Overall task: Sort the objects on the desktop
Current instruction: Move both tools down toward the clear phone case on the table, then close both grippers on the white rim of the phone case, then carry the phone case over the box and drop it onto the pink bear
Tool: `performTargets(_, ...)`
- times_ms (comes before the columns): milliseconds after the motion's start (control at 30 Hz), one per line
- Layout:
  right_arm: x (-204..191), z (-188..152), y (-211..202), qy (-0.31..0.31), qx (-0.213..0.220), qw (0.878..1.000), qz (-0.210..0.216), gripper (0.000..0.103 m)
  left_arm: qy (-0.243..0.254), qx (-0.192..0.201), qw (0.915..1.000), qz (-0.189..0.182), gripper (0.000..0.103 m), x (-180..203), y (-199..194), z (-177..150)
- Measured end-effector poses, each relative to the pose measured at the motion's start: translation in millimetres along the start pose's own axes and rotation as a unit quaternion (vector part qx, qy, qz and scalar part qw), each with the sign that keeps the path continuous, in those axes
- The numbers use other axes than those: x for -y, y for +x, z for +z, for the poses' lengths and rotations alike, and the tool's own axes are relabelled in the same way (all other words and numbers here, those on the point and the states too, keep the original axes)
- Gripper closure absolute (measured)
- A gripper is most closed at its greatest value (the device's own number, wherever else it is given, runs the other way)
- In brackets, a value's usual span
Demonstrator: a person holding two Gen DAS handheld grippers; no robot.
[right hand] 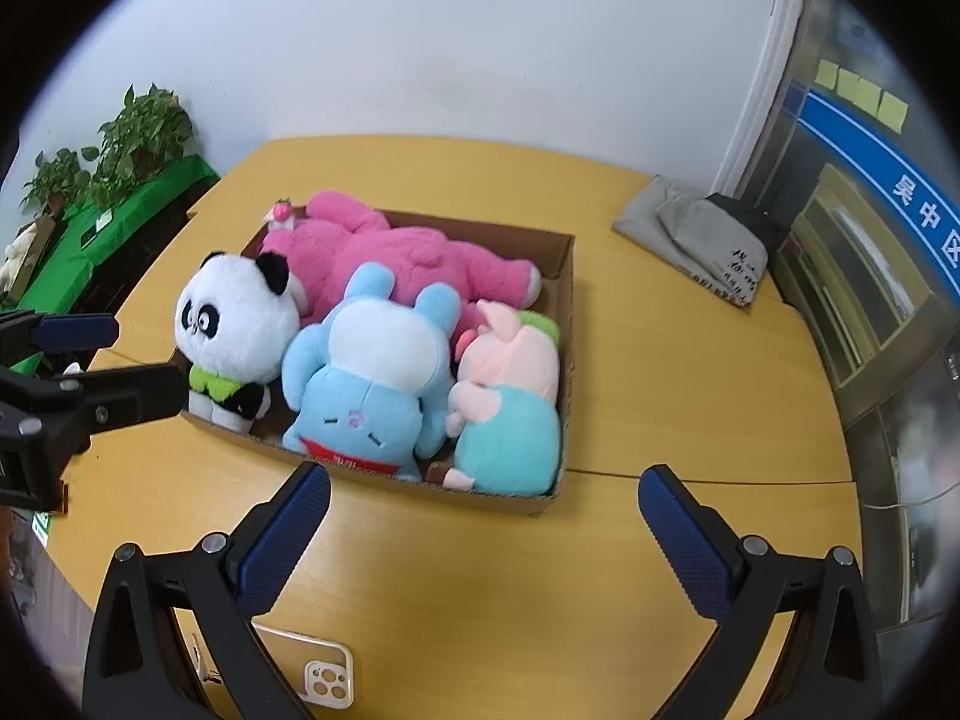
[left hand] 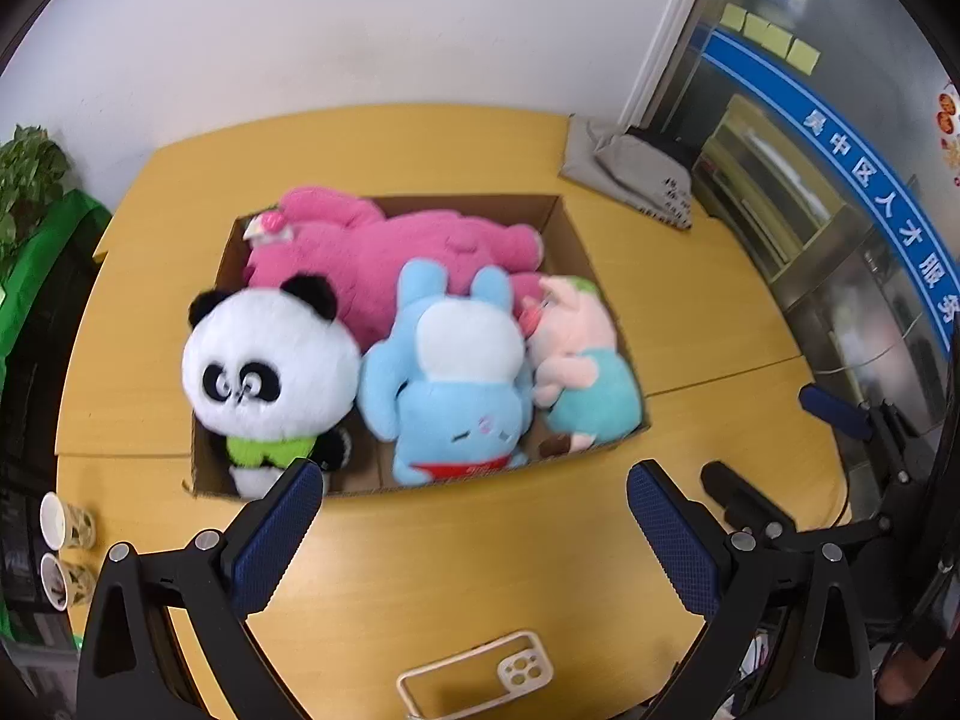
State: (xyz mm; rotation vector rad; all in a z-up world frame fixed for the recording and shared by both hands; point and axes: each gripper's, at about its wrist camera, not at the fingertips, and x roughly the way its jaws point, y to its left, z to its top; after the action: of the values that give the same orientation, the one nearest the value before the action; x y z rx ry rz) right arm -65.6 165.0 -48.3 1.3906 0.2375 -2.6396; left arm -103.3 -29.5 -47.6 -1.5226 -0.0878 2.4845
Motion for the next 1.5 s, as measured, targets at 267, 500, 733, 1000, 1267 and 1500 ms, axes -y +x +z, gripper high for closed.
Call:
performTargets(267, -12, -33, 31, -0.015, -0.042, 0.998, 0.042, 0.000, -0.027, -0.046, 0.9986, 0.002, 0.000, -33, 24, -44)
performTargets(500, -35, -117, 93, -0.040, -0.148, 0.982, 0.107, 0.000, -0.043, -0.135, 0.9898, 0.005, 0.001, -70, 76, -118)
performTargets(733, -56, -179, 141, -0.043, -0.201, 0.971, 0.122, 0.004, -0.070, -0.240, 0.9681, -0.011, 0.006, -94, 135, -193)
performTargets(1000, -81, -195, 150, -0.067, -0.187, 0.972, 0.126, 0.019, -0.053, -0.277, 0.9593, -0.018, 0.021, -85, 163, -216)
performTargets(1267, -107, -190, 141, -0.097, -0.176, 0.970, 0.135, 0.096, -0.027, -0.272, 0.9618, 0.000, 0.089, -69, 164, -207)
performTargets(1500, -96, -164, 129, -0.070, -0.162, 0.975, 0.136, 0.097, -0.019, -0.252, 0.9674, -0.001, 0.095, -59, 151, -186)
